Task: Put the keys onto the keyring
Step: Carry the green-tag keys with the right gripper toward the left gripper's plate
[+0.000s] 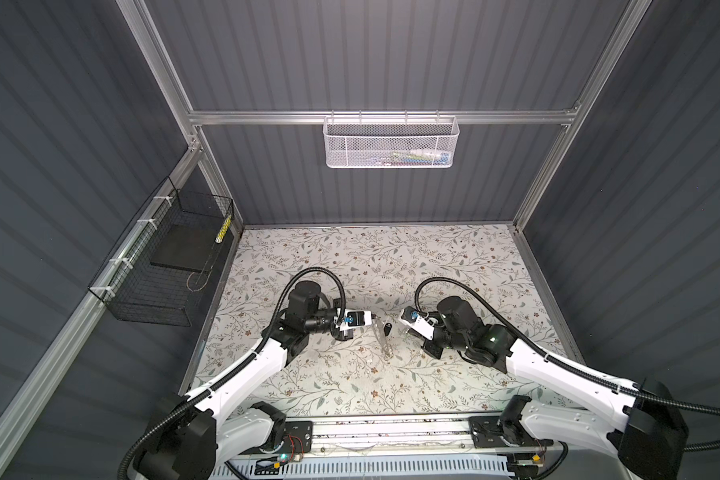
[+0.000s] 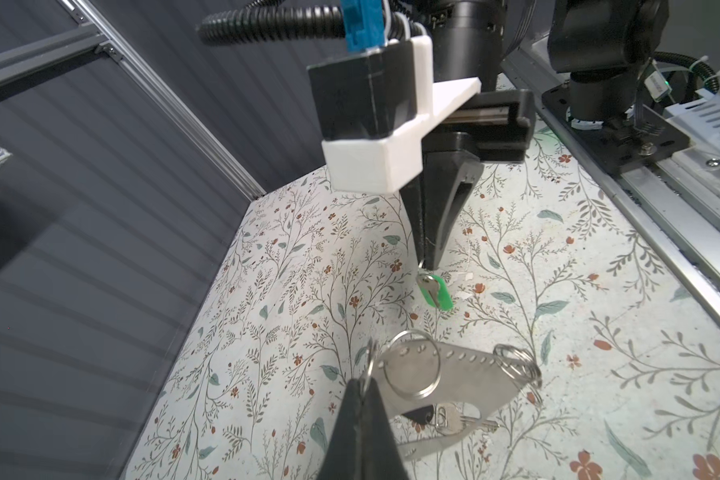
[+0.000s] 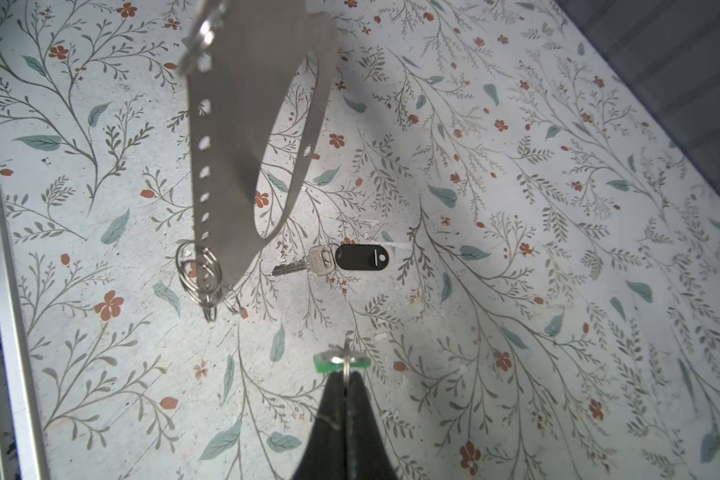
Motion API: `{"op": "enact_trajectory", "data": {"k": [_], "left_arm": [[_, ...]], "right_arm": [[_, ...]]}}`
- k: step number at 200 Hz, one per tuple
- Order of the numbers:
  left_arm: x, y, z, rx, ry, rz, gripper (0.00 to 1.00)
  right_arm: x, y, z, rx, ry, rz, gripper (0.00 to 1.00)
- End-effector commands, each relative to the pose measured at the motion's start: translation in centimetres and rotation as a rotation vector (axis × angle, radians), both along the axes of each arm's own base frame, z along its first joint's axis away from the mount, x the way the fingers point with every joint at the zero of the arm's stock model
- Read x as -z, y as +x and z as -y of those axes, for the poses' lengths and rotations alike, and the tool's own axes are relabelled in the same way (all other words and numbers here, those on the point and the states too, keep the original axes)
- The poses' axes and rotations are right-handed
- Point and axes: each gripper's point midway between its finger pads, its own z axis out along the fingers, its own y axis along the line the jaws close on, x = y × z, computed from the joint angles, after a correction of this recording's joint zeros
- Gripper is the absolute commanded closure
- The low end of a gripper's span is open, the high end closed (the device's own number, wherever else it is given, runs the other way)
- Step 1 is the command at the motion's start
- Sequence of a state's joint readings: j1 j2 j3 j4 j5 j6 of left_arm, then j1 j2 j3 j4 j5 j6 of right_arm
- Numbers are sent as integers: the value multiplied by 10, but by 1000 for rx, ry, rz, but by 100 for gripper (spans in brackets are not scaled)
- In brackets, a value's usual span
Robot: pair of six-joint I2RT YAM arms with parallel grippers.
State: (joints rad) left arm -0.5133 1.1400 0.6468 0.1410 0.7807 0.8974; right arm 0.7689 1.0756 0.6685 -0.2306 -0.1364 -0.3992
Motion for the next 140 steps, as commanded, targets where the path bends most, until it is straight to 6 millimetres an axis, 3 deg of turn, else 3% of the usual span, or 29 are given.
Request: {"op": "enact_trajectory", "data": {"k": [1,59,140], "left_arm": [[2,-11,5,83,28,-10,100],[4,-15,11,144,71,-21,100],[0,-23,21,222,105,-55,100]], "right_arm": [[-10,-3,-1,-76,10,82,100],[-30,-6,0,-158,9,231,100],[-60,-10,-19,-316,31,359,100]]}}
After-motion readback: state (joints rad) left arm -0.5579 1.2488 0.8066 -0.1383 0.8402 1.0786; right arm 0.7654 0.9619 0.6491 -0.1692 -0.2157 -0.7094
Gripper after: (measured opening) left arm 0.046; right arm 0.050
